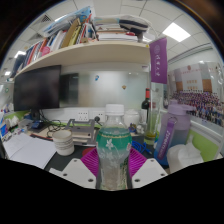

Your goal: Pour water

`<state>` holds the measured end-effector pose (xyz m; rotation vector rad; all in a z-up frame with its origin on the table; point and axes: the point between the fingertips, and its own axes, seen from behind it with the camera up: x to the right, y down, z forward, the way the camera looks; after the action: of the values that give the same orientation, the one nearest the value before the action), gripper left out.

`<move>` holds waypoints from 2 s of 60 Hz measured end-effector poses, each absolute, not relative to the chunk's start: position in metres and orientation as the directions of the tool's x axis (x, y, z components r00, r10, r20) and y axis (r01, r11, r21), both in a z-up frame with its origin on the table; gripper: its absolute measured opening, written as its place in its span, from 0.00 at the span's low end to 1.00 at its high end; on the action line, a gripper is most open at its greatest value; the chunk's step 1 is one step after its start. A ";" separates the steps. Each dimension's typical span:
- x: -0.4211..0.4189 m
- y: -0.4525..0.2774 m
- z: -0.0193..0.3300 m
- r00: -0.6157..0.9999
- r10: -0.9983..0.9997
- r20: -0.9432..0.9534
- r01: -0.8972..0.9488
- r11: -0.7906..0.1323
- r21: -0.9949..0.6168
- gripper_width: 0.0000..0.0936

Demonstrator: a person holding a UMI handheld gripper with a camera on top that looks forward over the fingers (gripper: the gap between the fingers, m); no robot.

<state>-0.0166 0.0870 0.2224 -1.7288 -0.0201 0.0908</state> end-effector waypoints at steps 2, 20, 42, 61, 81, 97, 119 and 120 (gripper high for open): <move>-0.016 0.090 0.222 0.997 0.067 -0.045 -0.034 -0.160 -0.986 0.32; -0.050 0.135 0.265 0.970 0.081 0.230 0.241 -0.154 -0.958 0.33; -0.140 0.244 0.260 0.386 0.308 0.869 0.921 -0.075 -0.383 0.32; -0.157 0.280 0.220 -0.203 0.389 0.898 0.977 0.020 0.213 0.33; -0.164 0.279 0.224 -0.451 0.365 0.815 0.889 0.101 0.447 0.33; -0.184 0.245 0.264 0.312 0.444 0.840 0.946 -0.062 -0.319 0.33; -0.139 0.258 0.287 0.963 0.269 0.036 0.117 -0.295 -0.948 0.33; -0.134 0.259 0.286 0.966 0.258 0.013 0.091 -0.293 -0.952 0.32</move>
<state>-0.1344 0.2589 0.2860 -1.8689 -0.2542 0.1670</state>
